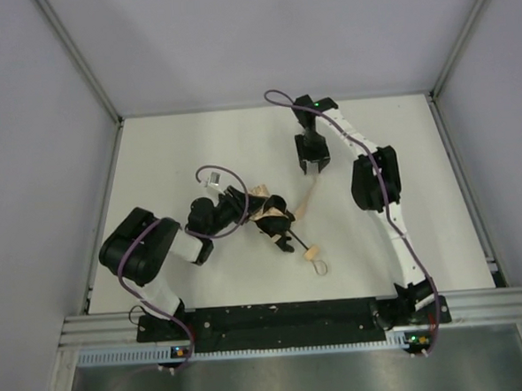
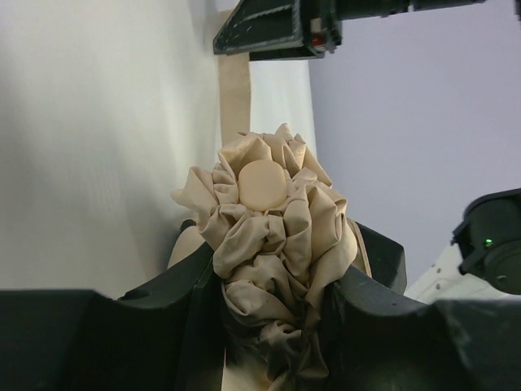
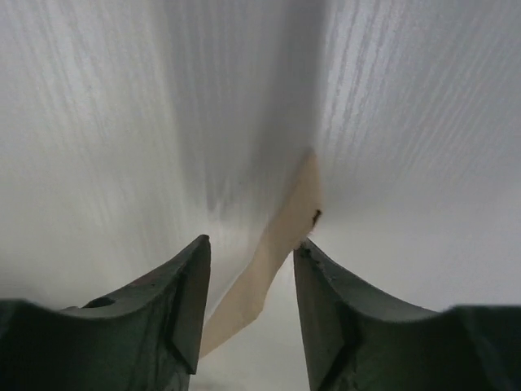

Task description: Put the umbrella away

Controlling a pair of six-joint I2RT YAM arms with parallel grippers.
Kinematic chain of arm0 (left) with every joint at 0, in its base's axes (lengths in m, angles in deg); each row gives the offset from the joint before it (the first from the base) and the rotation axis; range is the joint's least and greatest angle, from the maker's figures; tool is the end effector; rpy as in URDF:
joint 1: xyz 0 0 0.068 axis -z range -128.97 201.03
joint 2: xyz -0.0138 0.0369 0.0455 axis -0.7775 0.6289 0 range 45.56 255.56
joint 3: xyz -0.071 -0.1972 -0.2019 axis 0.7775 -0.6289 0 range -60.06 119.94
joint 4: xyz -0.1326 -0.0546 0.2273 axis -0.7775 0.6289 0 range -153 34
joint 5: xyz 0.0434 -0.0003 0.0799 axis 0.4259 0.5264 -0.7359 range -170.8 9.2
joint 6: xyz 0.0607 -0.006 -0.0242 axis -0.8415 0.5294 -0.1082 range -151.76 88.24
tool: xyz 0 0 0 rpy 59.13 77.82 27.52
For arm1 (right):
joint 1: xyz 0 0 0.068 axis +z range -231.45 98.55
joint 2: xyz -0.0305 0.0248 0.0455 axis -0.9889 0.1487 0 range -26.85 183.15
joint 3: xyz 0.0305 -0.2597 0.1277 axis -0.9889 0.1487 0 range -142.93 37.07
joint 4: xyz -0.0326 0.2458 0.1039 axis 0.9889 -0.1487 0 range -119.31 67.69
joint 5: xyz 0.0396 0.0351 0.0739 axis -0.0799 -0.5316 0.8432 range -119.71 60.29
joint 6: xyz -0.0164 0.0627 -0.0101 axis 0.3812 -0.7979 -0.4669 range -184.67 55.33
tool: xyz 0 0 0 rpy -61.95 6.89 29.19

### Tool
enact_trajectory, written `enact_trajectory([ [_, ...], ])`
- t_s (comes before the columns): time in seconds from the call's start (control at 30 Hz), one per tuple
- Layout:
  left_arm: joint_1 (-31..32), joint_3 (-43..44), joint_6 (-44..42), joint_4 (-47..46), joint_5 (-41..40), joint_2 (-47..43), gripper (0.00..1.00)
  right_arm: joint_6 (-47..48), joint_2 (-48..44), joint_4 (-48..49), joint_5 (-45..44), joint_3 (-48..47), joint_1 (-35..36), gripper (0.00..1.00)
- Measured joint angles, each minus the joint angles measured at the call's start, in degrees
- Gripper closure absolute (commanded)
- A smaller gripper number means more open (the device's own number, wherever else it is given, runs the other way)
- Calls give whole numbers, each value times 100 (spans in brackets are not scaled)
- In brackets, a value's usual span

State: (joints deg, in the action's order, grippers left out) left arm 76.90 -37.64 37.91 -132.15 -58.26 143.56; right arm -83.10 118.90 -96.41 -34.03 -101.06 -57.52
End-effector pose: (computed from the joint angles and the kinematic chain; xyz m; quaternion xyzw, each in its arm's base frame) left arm 0.2625 -0.1493 0.1500 -0.1519 0.7271 -0.5818 0.3313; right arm 0.4863 0.2114 0.1745 -0.0451 0.9957 -0.0090 0.0807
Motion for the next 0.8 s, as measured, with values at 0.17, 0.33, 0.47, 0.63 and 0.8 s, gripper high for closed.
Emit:
enact_trajectory([
  [0.17, 7, -275, -153, 236, -173, -46, 100, 146, -378, 348, 721, 345, -72, 31],
  [0.33, -35, -520, -190, 345, -260, -146, 100, 372, -1711, 815, 1091, 1554, -197, 30],
  [0.47, -68, -756, -232, 581, -437, -557, 100, 369, -3386, 1572, 1532, 3399, -214, 29],
  [0.63, -70, -774, -437, 1530, -765, -1292, 100, 363, -5510, 3307, 2081, 6175, 175, 25],
  [0.8, -59, -667, -765, 2614, -1143, -2044, 100, 433, -6555, 4789, 2133, 7587, 1165, 24],
])
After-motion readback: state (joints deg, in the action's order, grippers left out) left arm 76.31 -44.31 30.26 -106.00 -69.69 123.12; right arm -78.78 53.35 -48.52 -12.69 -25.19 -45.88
